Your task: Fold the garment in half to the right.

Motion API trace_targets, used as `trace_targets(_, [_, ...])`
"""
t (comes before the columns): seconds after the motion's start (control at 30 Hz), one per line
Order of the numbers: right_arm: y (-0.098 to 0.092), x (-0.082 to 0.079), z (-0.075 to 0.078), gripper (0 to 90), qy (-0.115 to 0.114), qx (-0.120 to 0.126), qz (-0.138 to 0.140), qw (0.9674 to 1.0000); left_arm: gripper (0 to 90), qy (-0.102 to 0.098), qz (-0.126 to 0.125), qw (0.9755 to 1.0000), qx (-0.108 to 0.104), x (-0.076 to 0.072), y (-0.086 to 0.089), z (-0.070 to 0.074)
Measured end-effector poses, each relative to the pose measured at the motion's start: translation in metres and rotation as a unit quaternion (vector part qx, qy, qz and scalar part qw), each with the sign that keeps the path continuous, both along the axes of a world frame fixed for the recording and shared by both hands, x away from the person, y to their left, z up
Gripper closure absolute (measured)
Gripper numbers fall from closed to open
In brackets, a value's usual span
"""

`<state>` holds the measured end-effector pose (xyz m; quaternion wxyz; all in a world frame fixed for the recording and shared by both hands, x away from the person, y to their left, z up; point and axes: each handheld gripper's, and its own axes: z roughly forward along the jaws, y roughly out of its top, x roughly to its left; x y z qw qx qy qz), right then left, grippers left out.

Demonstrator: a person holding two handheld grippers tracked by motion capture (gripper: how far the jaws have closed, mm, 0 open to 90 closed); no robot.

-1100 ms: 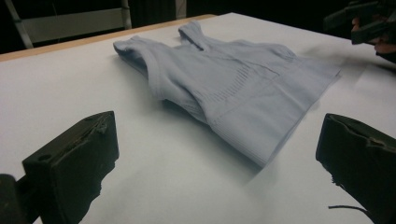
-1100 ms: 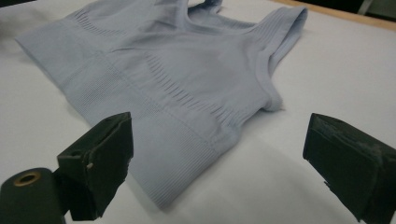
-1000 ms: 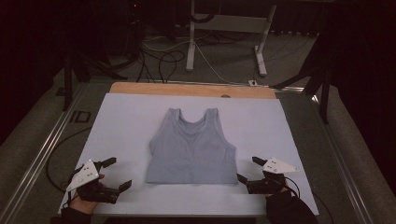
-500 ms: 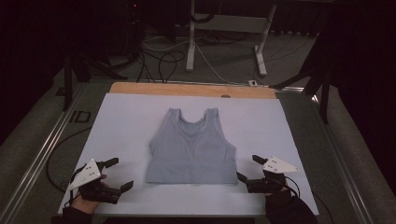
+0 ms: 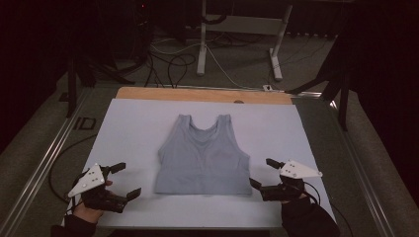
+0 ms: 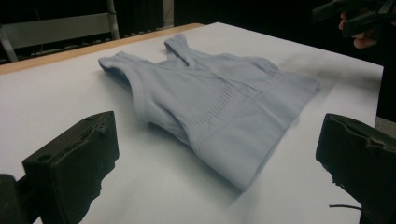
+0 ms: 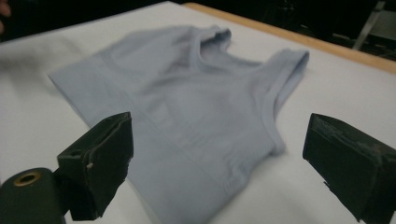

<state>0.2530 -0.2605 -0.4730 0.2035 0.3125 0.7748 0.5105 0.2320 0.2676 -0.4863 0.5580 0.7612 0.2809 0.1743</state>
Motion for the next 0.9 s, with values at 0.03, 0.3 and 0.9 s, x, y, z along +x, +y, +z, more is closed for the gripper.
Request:
trace_targets(0.03, [0.001,0.001,0.003,8.7,-0.002,0.000,0.001,1.0000,0.1,-0.002,-0.001,1.0000,0.002,0.000,0.000,0.003])
trace_targets(0.3, [0.012,0.015,0.036,8.8,-0.037,-0.011,0.009,0.9992,0.1,-0.006,-0.001,1.0000,0.003,0.002,0.000,0.021])
trace_targets(0.9, [0.059,0.058,0.072,8.7,-0.063,-0.003,0.042,0.9972,0.1,0.003,0.005,0.9993,0.038,0.012,-0.021,0.045])
